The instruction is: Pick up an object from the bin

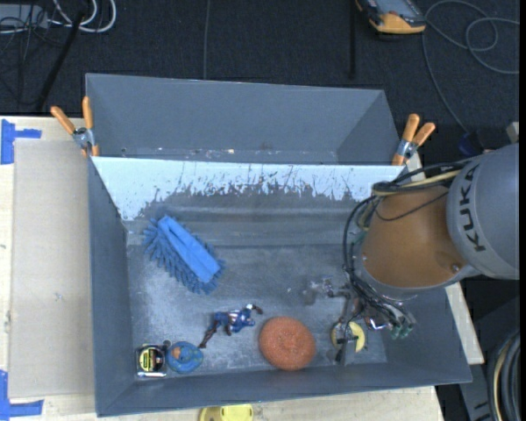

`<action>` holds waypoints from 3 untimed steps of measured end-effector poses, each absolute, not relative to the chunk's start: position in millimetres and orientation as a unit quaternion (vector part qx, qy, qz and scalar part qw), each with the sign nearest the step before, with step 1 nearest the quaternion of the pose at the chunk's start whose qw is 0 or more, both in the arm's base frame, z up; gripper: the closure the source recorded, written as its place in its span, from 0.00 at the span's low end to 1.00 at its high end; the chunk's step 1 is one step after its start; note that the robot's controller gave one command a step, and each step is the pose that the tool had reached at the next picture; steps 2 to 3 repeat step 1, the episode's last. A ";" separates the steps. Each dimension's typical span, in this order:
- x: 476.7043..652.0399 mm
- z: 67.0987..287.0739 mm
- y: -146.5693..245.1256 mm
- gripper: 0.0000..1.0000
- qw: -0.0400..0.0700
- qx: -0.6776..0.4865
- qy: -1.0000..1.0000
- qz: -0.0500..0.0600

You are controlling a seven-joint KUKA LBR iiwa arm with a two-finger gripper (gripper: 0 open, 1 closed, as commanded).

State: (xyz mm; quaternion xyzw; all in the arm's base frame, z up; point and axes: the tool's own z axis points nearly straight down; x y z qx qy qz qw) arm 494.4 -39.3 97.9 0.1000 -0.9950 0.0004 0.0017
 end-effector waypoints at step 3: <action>489.4 72.5 -112.5 1.00 -0.002 0.021 -1.000 -0.002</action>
Offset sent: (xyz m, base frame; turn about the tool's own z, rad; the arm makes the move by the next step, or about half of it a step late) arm 0.0000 0.0000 0.0000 0.0000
